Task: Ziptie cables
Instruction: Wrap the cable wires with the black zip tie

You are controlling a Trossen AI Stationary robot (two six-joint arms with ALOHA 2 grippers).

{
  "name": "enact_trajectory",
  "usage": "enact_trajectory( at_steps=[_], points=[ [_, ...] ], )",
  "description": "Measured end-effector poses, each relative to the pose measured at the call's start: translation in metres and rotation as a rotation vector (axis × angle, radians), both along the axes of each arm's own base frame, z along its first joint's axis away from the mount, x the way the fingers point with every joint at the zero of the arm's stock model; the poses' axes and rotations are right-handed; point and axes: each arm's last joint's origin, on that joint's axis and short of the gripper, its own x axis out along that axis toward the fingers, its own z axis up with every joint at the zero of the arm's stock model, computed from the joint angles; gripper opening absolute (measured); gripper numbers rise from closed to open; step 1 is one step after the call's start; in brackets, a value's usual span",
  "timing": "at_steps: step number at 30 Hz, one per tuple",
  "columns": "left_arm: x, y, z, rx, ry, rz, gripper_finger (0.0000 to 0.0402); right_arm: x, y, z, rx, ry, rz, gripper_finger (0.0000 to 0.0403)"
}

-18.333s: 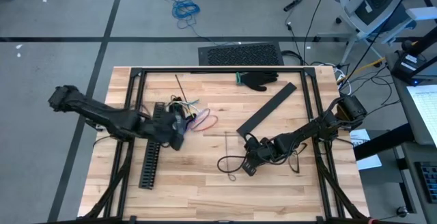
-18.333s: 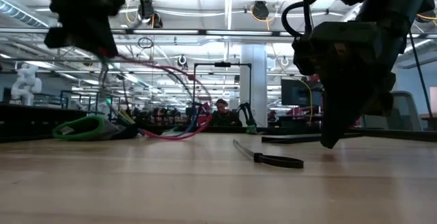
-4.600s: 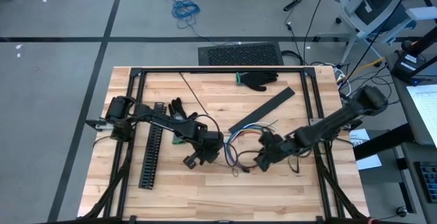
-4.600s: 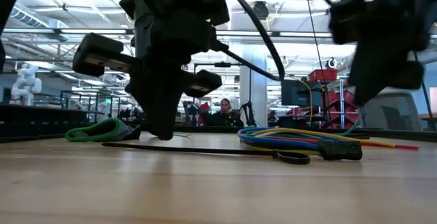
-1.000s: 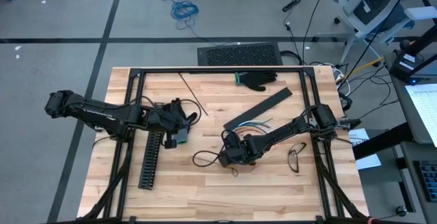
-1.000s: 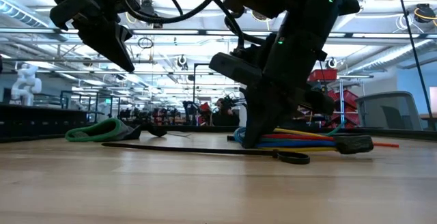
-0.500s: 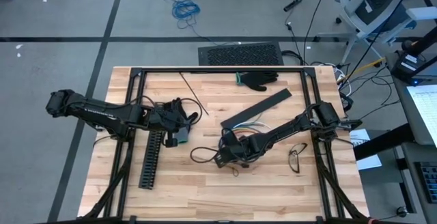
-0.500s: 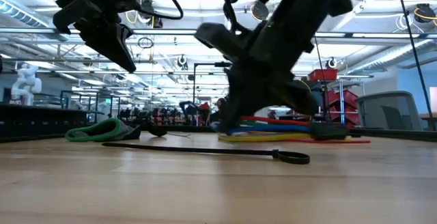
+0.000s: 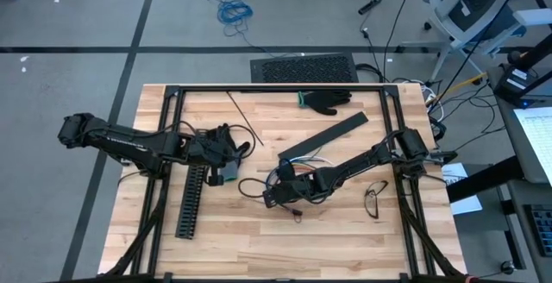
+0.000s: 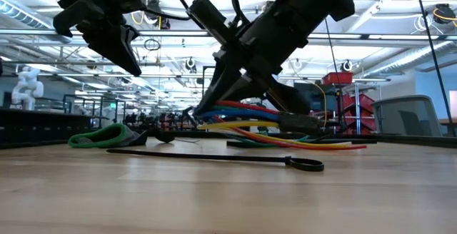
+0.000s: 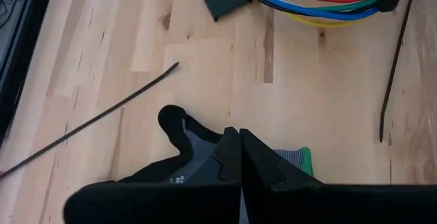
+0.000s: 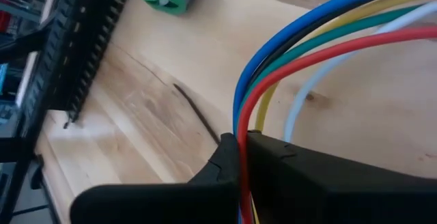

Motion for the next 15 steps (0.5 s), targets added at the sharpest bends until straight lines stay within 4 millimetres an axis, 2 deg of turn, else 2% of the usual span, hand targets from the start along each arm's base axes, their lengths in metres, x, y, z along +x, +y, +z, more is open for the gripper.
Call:
enact_trajectory(
  at_steps=[8,15],
  points=[
    [0.0,0.0,0.0,-0.001,0.001,-0.001,0.0,0.0,0.001,-0.001,0.004,0.005,-0.018,0.0],
    [0.0,0.0,0.0,0.001,0.004,-0.003,0.0,-0.001,0.01,-0.016,0.022,0.017,-0.076,0.0]
  ],
)
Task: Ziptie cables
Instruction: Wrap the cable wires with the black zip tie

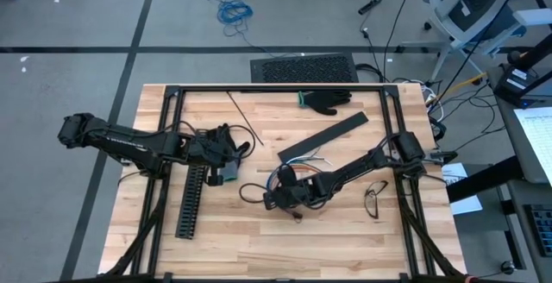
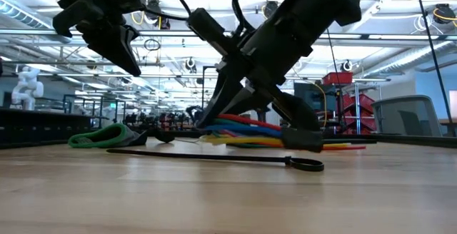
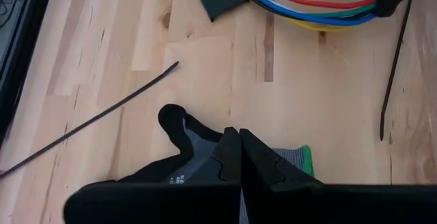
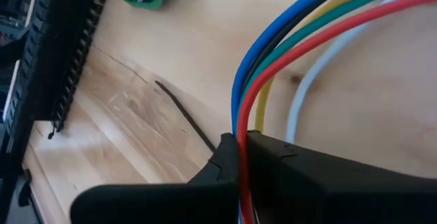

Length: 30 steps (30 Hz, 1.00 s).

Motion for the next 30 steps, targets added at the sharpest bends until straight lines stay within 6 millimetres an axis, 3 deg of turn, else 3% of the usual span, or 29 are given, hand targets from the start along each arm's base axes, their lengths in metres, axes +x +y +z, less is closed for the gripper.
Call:
enact_trajectory(
  at_steps=[18,30],
  points=[
    [-0.0004,0.0002,-0.0003,0.025,0.013,-0.031,0.0,0.0044,0.0008,-0.0065,0.02,-0.044,-0.063,0.0001],
    [-0.0003,0.0002,-0.0002,0.025,0.012,-0.031,0.0,0.0042,0.0008,-0.0066,0.014,-0.041,-0.059,0.0057]
  ],
)
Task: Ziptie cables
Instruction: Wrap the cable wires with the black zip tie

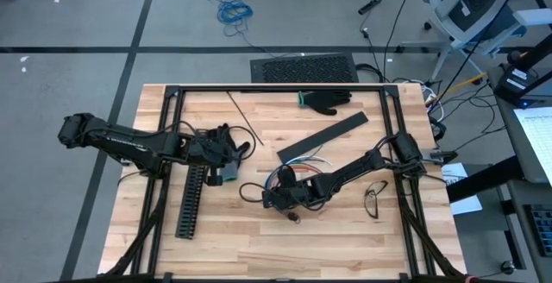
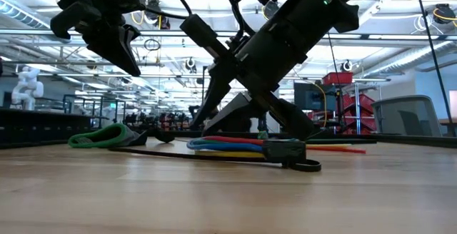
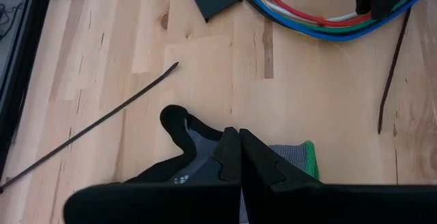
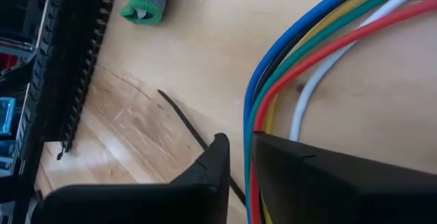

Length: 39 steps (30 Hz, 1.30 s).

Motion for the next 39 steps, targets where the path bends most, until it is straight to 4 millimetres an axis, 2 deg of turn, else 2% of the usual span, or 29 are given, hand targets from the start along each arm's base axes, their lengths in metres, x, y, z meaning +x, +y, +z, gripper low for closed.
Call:
enact_trajectory(
  at_steps=[9,16,24,28,32,35,39],
  points=[
    [0.0,0.0,0.0,0.0,0.0,0.001,0.0,0.001,0.0,0.001,-0.045,-0.004,0.042,0.0079],
    [0.0,0.0,0.0,0.0,0.0,0.001,0.0,0.004,-0.004,0.007,-0.173,-0.018,0.137,0.0119],
    [0.0,0.0,0.0,0.0,0.0,0.001,0.0,-0.007,-0.009,0.011,-0.269,0.128,0.254,0.0169],
    [0.0,0.0,0.0,0.0,0.0,0.001,0.0,-0.016,-0.02,0.032,-0.337,0.175,0.301,0.0189],
    [0.0,0.0,0.0,0.0,0.0,0.001,0.0,-0.032,-0.029,0.065,-0.407,0.213,0.378,0.0202],
    [0.001,-0.001,0.001,-0.03,-0.017,-0.017,0.0,-0.057,-0.037,0.093,-0.473,0.309,0.441,0.0207],
    [0.02,-0.009,0.005,-0.221,-0.146,-0.113,0.0,-0.105,-0.055,0.124,-0.541,0.521,0.405,0.0208]
  ],
)
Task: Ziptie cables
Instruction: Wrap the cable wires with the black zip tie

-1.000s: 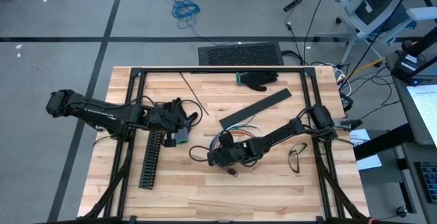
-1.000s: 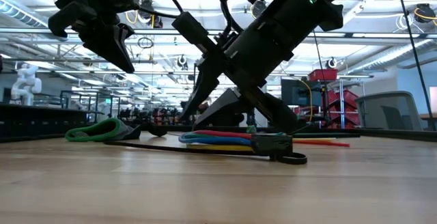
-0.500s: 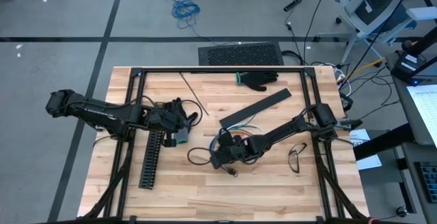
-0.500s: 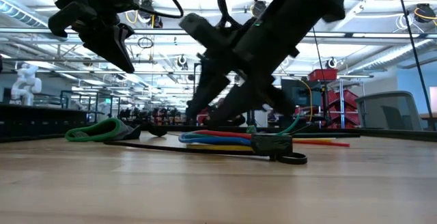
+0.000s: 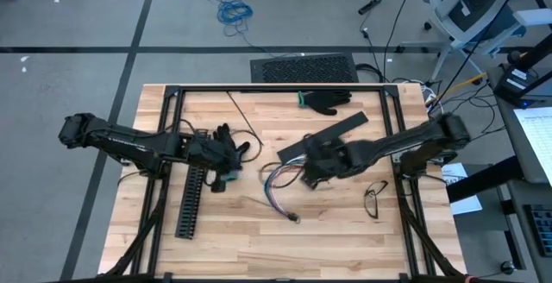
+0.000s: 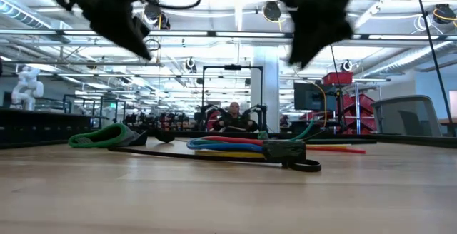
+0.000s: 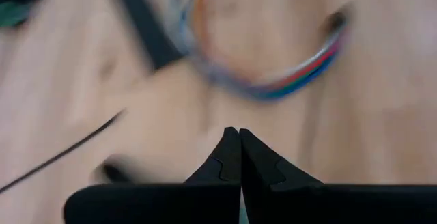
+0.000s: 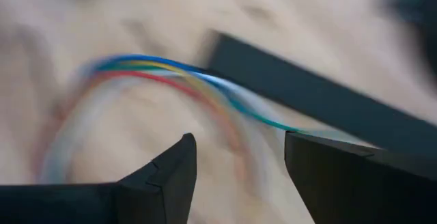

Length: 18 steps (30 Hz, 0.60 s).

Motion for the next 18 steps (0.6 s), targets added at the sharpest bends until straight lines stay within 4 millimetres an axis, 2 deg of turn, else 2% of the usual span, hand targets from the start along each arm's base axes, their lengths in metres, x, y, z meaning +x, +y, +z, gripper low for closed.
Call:
enact_trajectory(
  at_steps=[3,7,10,13,16,18],
  points=[
    [0.021,-0.006,-0.008,-0.087,0.0,-0.069,0.0,-0.034,-0.005,0.019,-0.039,0.092,-0.061,0.0208],
    [0.057,-0.015,-0.018,-0.151,0.122,-0.156,0.0,-0.068,-0.002,0.037,-0.039,0.131,-0.101,0.0208],
    [0.084,-0.021,-0.003,-0.088,0.152,-0.247,0.0006,-0.084,0.01,0.042,0.005,0.095,-0.123,0.0208],
    [0.098,-0.023,0.022,-0.038,0.157,-0.291,0.0028,-0.09,0.032,0.032,0.11,0.045,-0.074,0.0208],
    [0.102,-0.02,0.048,0.023,0.131,-0.282,0.0058,-0.091,0.062,0.003,0.237,-0.02,-0.037,0.0208],
    [0.097,-0.016,0.061,0.05,0.121,-0.249,0.008,-0.088,0.084,-0.021,0.349,-0.123,-0.028,0.0208]
  ],
)
